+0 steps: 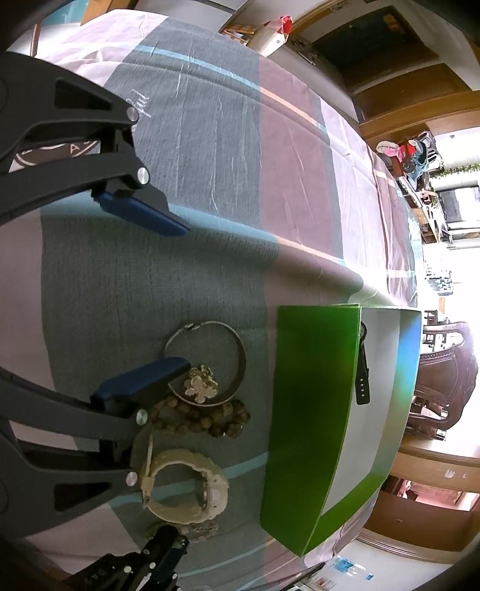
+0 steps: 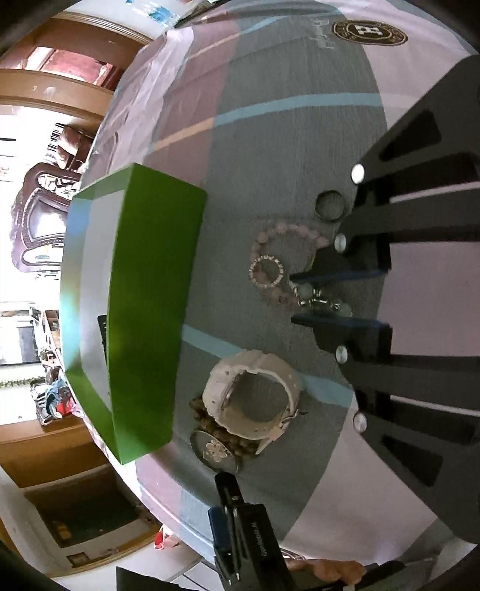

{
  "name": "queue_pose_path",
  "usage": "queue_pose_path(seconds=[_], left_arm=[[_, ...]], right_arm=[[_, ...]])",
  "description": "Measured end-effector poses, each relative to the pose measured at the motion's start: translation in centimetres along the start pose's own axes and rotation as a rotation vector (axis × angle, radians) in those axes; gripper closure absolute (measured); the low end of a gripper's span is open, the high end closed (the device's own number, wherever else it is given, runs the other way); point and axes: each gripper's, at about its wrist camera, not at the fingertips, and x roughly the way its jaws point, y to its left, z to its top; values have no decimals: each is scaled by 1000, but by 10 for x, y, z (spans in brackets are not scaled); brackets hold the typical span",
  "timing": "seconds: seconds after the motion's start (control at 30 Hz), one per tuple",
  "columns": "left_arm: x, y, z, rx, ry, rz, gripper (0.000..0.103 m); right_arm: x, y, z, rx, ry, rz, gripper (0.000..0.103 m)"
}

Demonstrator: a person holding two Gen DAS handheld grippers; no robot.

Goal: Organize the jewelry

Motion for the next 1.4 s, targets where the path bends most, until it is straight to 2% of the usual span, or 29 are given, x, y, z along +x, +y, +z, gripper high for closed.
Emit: queue_pose_path(seconds=[0.3,0.5,0.57,0.63,0.77,0.9,0.93,0.97,1.03,1.13,1.23,1.33,1.4], left_arm=[[4,-1,2,-3,6,-6,35],[11,-6,2,11,23,-25,56],[9,-8,1,27,21,-39,68],[6,-12,-3,53,20,-48,72],[-1,-11,-12,76,30,-61,72],[-8,-2,-17,50,53,-103,70],[-10,-1,-17,47,50,-104,63],[-12,1,-17,41,42,-110,49],[-20,0,-14,40,12,-129,39],[-20,-11,-9,72,-3,-151,39],[-6,-23,-6,99,20,-122,39],[2,-28,-6,106,33,-137,36],[5,-30,-5,115,33,-126,41]], right_arm=[[-17,-19,3,61,-39,-38,94],[-19,-24,2,74,-42,-37,94],[-20,-25,3,80,-45,-36,94],[-20,-27,3,85,-46,-37,94],[-18,-32,3,104,-31,-37,94],[-15,-36,3,122,-20,-26,94],[-14,-36,3,126,-17,-22,94],[-14,-37,4,131,-14,-17,94],[-13,-38,3,142,-7,-7,94],[-12,-38,3,146,-1,2,93],[-13,-40,2,146,0,2,93],[-13,-41,2,150,-1,0,88],[-13,-43,2,152,-2,-2,87]])
